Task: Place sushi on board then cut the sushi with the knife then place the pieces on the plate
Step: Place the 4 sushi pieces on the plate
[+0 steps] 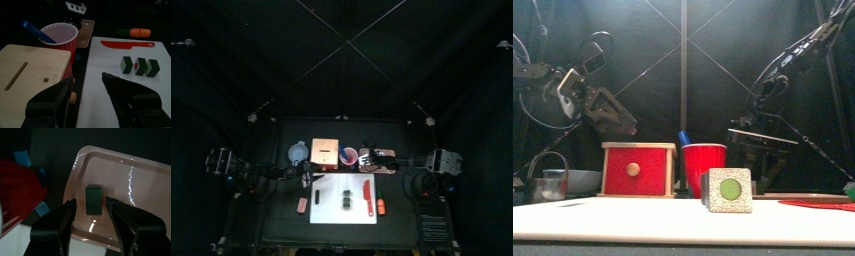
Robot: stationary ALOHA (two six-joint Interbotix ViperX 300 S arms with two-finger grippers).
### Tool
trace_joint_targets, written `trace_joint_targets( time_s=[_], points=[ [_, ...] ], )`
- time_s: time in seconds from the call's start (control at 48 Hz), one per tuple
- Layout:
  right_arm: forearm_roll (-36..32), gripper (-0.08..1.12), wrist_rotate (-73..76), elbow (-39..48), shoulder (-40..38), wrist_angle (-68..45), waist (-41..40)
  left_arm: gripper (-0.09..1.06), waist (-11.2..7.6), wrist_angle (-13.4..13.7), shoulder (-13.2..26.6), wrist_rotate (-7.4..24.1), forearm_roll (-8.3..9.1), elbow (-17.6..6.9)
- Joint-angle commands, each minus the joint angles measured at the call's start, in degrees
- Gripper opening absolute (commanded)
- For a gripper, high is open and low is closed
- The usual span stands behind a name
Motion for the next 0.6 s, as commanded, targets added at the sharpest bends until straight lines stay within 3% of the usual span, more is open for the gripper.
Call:
trace_joint_targets(
  time_s=[0.021,0.146,0.375,0.5,0.604],
  points=[
    [-2.11,0.84,-2.29,-0.62,-5.63,0.62,4.92,0.86,-0.44,-0.53,-0.18,-0.09,-0.18,-1.76],
    [7.38,0.84,-17.93,-4.04,-6.06,1.41,12.39,0.86,-0.44,-0.35,0.0,0.0,-0.18,-3.08],
    [30.94,0.84,-63.28,-14.94,1.49,2.72,14.59,0.86,-0.44,0.0,1.85,-0.09,-0.97,-5.1],
    [36.47,0.84,-73.65,-18.37,6.42,0.88,14.94,0.86,-0.44,-0.09,2.55,0.0,-2.81,-5.19],
    [36.47,0.84,-75.67,-19.95,10.11,0.88,16.0,0.86,-0.44,0.09,2.55,-0.09,-3.87,-4.57]
  ],
)
